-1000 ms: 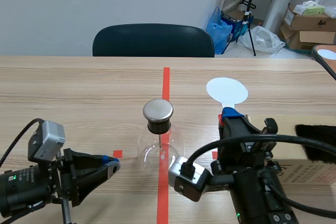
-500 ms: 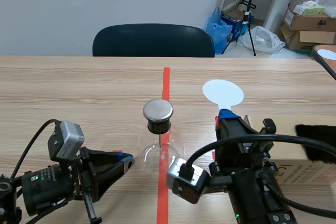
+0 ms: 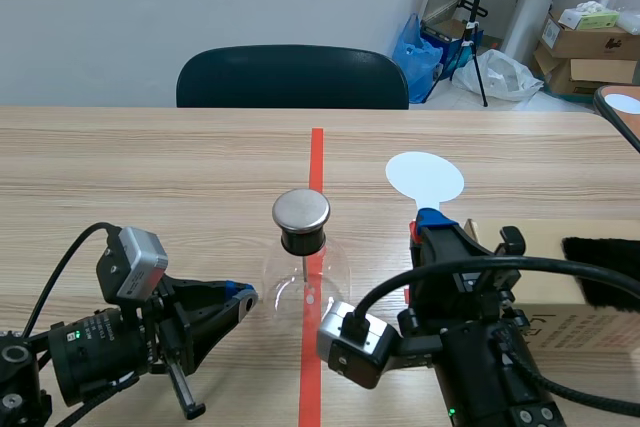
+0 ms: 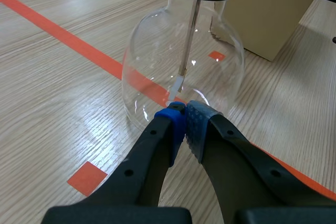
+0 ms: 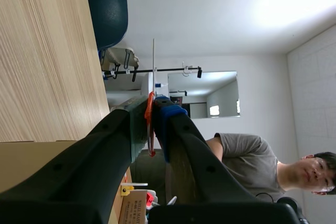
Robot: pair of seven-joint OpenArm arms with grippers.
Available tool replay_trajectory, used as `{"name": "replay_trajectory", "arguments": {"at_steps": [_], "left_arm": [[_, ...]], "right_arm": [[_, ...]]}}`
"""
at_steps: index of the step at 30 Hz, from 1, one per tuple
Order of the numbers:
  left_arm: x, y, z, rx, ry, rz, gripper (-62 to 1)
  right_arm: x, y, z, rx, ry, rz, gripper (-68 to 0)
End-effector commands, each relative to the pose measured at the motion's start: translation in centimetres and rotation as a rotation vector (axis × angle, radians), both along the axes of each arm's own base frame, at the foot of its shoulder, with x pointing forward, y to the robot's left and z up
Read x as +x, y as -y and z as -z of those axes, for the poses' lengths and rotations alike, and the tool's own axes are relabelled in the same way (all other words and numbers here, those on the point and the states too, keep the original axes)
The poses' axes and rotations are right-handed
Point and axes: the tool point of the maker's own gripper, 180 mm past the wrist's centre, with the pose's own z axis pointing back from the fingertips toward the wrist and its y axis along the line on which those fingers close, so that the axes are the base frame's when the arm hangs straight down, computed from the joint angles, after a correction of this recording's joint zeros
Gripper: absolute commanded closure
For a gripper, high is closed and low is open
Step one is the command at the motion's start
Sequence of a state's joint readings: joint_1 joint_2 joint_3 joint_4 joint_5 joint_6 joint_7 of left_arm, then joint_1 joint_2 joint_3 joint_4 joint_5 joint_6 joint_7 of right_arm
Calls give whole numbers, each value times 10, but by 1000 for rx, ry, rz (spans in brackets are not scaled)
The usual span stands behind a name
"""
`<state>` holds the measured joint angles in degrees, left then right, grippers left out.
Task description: Do the electroscope experiment
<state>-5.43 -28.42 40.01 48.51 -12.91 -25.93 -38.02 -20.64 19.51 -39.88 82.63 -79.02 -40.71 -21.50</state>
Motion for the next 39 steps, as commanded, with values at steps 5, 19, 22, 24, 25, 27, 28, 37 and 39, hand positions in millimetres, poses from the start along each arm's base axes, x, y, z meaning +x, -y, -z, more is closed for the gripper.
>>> {"name": "replay_trajectory", "arguments": {"at_steps": [5,19,22,24,25,27,28,37,39], "left_arm": [[5,3,-7,-15,14,2,-32],[5,3,-7,-10,13,1,-32],[5,3,-7,-10,13,1,-32],[5,3,-7,-10,13,1,-32],[5,3,-7,-10,13,1,-32],[5,3,-7,-10,13,1,-32],[5,3,-7,-10,13,1,-32],[5,3,-7,-10,13,1,-32],[5,3,-7,-10,13,1,-32]], "right_arm": [[6,0,-9,8,33,2,-19],[6,0,-10,7,33,2,-19],[6,0,-10,7,33,2,-19],[6,1,-10,7,33,3,-19],[6,1,-10,7,33,3,-19],[6,1,-10,7,33,3,-19],[6,1,-10,7,33,3,-19],[6,1,-10,7,33,6,-19],[6,2,-9,8,33,9,-19]]}}
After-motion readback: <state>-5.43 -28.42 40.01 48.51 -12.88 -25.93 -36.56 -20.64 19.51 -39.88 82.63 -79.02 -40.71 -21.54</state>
